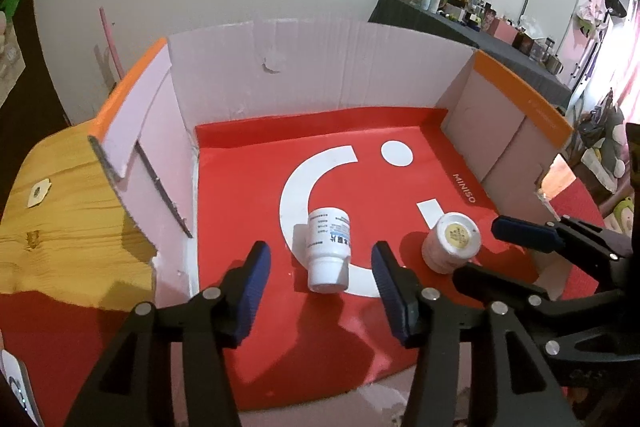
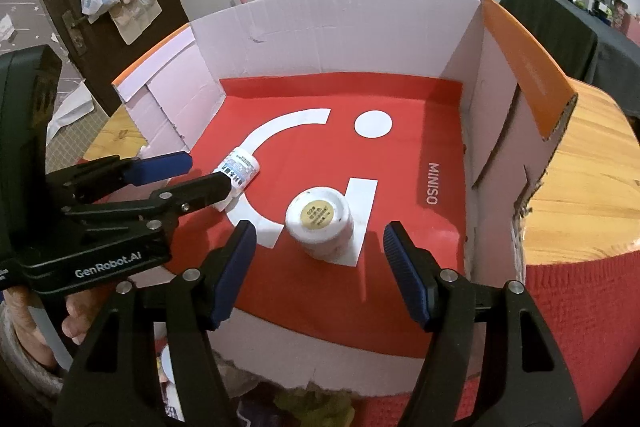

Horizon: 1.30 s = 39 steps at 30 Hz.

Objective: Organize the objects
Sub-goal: 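Lower both items onto the box floor and open both grippers, then withdraw both grippers from the box toward the remaining items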

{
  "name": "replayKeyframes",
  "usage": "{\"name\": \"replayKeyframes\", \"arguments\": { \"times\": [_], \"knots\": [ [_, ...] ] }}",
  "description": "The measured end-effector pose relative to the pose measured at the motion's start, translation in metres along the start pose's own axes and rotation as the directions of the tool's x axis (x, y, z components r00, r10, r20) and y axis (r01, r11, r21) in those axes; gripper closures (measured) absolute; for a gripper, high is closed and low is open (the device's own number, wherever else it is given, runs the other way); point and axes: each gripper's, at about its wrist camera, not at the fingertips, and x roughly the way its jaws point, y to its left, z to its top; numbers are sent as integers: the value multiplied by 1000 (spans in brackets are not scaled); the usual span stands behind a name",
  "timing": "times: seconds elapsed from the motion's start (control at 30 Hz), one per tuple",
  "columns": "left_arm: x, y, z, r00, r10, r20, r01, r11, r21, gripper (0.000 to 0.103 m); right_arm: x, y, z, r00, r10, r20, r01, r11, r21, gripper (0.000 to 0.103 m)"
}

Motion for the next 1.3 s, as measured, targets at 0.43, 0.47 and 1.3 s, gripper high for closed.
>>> {"name": "replayKeyframes", "arguments": {
  "times": [0.43,0.47,1.3],
  "knots": [
    [-33,-5,-14,997,25,66,-26,1000,15,32,-23,9,-9,999,-23,46,24,999,-21,26],
    [-35,-4,-16,997,28,70,-29,1000,11,31,-25,9,-10,998,-25,49,26,999,-20,26],
    [-69,-15,-62,992,20,124,-20,1000,-4,16,-72,23,-49,984,-48,169,45,999,22,16]
  ]
}}
